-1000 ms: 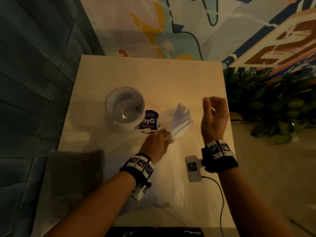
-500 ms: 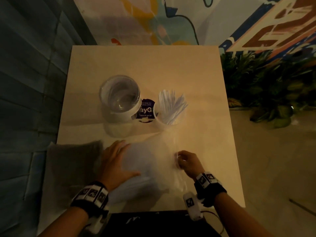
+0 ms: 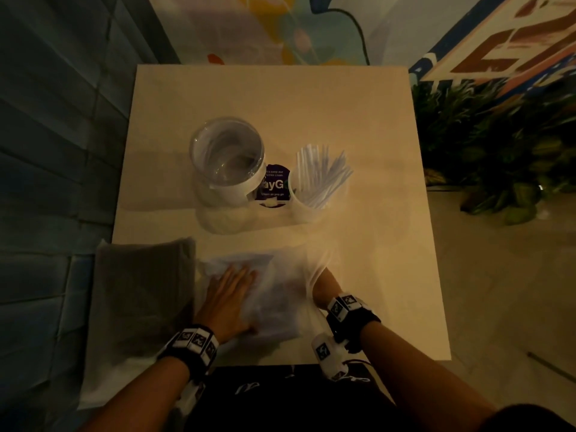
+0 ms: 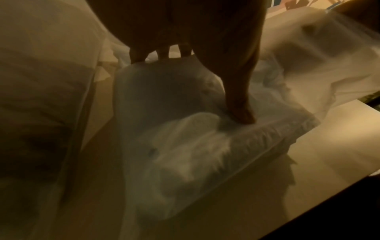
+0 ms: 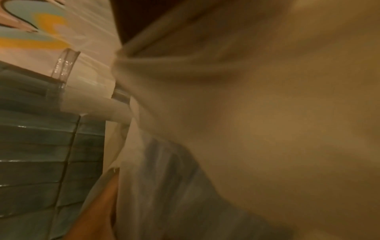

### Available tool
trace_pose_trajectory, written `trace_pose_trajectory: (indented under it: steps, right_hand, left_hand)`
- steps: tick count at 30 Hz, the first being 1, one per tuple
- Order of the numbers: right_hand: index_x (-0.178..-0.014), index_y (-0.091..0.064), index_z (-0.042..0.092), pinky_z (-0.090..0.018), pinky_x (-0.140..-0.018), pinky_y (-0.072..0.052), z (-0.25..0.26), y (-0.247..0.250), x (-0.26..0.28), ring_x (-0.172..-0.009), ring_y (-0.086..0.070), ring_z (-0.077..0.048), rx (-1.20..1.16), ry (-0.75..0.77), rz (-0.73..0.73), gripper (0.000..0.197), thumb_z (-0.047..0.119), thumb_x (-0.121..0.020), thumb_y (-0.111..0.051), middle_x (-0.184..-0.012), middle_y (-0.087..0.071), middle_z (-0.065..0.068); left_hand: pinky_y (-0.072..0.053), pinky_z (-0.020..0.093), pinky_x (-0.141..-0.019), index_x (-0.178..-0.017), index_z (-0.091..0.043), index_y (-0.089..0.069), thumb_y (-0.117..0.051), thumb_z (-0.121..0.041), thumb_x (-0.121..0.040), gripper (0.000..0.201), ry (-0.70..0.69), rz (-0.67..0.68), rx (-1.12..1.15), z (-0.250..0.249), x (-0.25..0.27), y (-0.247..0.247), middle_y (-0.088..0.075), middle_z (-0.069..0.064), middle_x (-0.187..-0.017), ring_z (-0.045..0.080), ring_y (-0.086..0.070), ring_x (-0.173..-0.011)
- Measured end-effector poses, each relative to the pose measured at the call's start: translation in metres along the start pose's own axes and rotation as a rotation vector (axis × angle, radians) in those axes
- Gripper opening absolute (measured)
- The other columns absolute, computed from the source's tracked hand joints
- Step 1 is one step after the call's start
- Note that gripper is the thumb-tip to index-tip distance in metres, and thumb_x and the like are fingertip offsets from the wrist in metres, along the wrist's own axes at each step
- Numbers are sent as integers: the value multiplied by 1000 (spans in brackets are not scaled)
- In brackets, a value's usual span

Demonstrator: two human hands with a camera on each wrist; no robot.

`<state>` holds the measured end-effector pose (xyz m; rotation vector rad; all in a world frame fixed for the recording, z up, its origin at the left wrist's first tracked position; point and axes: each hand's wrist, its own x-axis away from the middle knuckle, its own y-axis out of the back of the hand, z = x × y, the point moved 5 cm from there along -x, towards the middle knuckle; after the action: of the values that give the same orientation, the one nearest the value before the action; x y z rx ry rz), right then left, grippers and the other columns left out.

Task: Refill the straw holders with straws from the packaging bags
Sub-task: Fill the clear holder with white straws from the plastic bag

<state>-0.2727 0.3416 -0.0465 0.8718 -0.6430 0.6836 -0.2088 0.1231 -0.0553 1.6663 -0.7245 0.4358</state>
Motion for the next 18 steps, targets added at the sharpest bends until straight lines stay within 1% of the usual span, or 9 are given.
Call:
trace_pose_trajectory:
  steps: [3,5,7,8,10,12,14,16,18]
  right_hand:
    - [-119,-64,3,-34,-92,-44,-14,6,1,-116,-58,-31,-82,-56,-132,29,19,-96,-56,-125,-61,-17]
    - [-101,-71,5,-29,-72,-46,-24,19,7,-95,-64,-20,-332,-76,-303,16,14,-91,-64,-103,-69,-10]
    - [-99,-73,10,-21,-63,-48,-28,27,15,-86,-64,-15,-611,-56,-403,16,4,-84,-70,-94,-71,-3]
    - [-101,-72,11,-21,-64,-52,-28,25,16,-88,-66,-17,-718,-46,-383,23,1,-81,-72,-96,-72,-4]
    - [-110,-70,11,-34,-78,-57,-22,17,13,-99,-67,-23,-789,-34,-289,33,7,-78,-79,-107,-72,-7]
    - [-113,-70,9,-44,-91,-54,-9,14,9,-106,-65,-26,-667,-13,-241,37,22,-80,-80,-115,-70,-11]
    - [-115,-68,1,-44,-95,-49,1,15,7,-112,-61,-33,-434,27,-173,34,25,-91,-69,-120,-66,-19]
    - [-116,-66,-3,-39,-92,-46,0,21,5,-113,-59,-32,-390,11,-193,29,18,-98,-58,-122,-64,-20]
    - [-102,-71,2,-37,-79,-47,-17,28,5,-96,-62,-25,-549,-32,-315,15,9,-94,-60,-104,-68,-17]
  left_hand:
    - [-5,46,-120,-156,-26,1,-69,-68,-64,123,2,-35,39,3,-2,-1,-2,0,-165,22,1,-152]
    - [-5,47,-120,-156,-26,0,-62,-73,-61,123,6,-33,53,4,-4,-3,-4,1,-164,23,-1,-152]
    - [-5,48,-120,-155,-26,4,-60,-75,-62,124,5,-27,29,3,-4,-5,-1,0,-164,23,1,-152]
    - [-5,49,-120,-155,-26,6,-62,-74,-63,124,7,-26,16,3,-4,-6,0,1,-164,23,1,-151]
    - [-4,49,-120,-154,-26,8,-65,-72,-66,123,10,-34,-8,1,-4,-5,0,2,-164,25,1,-151]
    - [-4,49,-120,-155,-25,8,-64,-71,-68,122,5,-37,-8,-1,-4,-4,1,3,-164,25,1,-151]
    - [-4,48,-120,-154,-25,10,-57,-75,-66,122,3,-19,-25,-1,-4,-5,4,3,-164,25,3,-151]
    - [-6,49,-120,-155,-24,10,-58,-76,-65,124,2,-21,-25,-1,-4,-5,3,3,-164,25,2,-151]
    - [-9,50,-120,-156,-23,3,-66,-72,-64,125,-2,-54,3,-1,-5,-5,-2,4,-164,26,-1,-151]
